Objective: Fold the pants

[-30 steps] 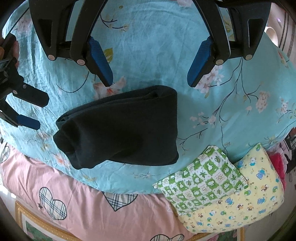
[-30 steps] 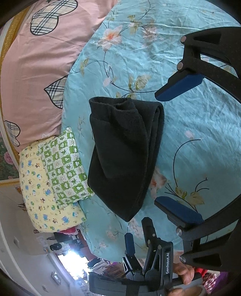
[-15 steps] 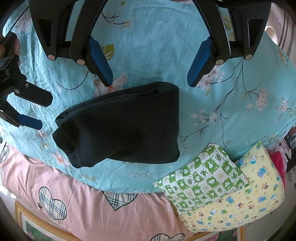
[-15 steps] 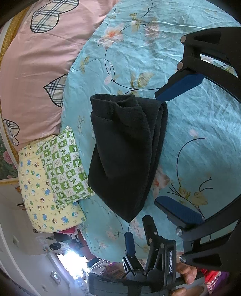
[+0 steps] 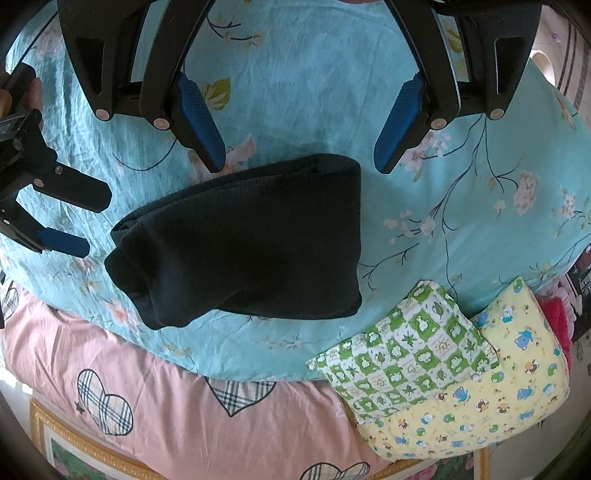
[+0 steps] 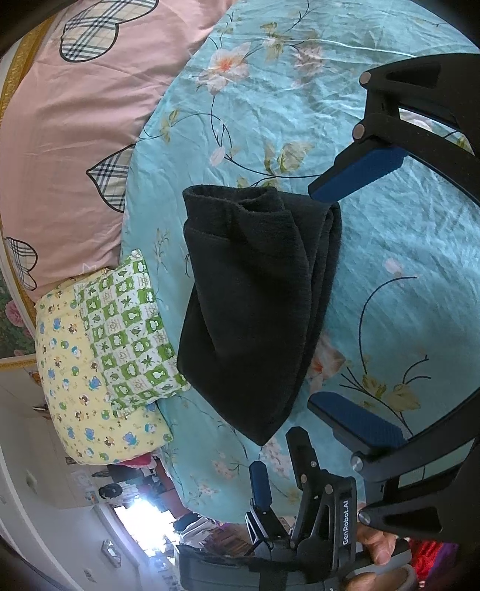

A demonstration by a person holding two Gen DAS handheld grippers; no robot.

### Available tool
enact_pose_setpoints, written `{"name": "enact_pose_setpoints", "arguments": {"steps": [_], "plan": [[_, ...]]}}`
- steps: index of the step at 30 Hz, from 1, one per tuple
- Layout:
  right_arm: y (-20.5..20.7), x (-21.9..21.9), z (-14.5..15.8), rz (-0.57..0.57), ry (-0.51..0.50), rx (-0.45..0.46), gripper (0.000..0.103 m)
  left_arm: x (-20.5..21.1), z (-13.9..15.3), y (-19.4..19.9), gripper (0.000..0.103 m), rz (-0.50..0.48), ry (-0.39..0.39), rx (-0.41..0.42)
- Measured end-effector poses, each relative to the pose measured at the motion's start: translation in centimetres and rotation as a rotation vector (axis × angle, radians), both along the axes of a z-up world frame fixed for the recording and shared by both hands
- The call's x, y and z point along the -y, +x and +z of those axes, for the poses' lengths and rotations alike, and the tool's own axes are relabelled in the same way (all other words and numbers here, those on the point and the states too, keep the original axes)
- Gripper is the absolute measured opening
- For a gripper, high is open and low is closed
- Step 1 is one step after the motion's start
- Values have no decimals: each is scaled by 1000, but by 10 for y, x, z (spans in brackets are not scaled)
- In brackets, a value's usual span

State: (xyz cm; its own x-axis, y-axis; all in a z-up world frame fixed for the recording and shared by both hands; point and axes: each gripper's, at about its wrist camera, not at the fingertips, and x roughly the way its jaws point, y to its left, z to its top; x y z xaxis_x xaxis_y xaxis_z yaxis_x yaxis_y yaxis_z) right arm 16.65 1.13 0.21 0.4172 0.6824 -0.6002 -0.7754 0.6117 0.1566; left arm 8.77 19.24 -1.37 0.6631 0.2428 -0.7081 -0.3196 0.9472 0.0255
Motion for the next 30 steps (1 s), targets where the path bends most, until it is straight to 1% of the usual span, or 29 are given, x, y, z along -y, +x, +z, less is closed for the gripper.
{"name": "enact_pose_setpoints", "arguments": {"steps": [8,17,27,30], "plan": [[7,2,4,-2,37,-21,102,0,4,2,83,10,5,9],[9,3,6,-5,38,-23,102,-1,4,6,83,23,3,5],[19,2,10,-23,79,-51,102,-7,19,8,83,49,44,57],[19,3,11,-34,89,-61,102,-14,22,11,83,65,31,53]]}}
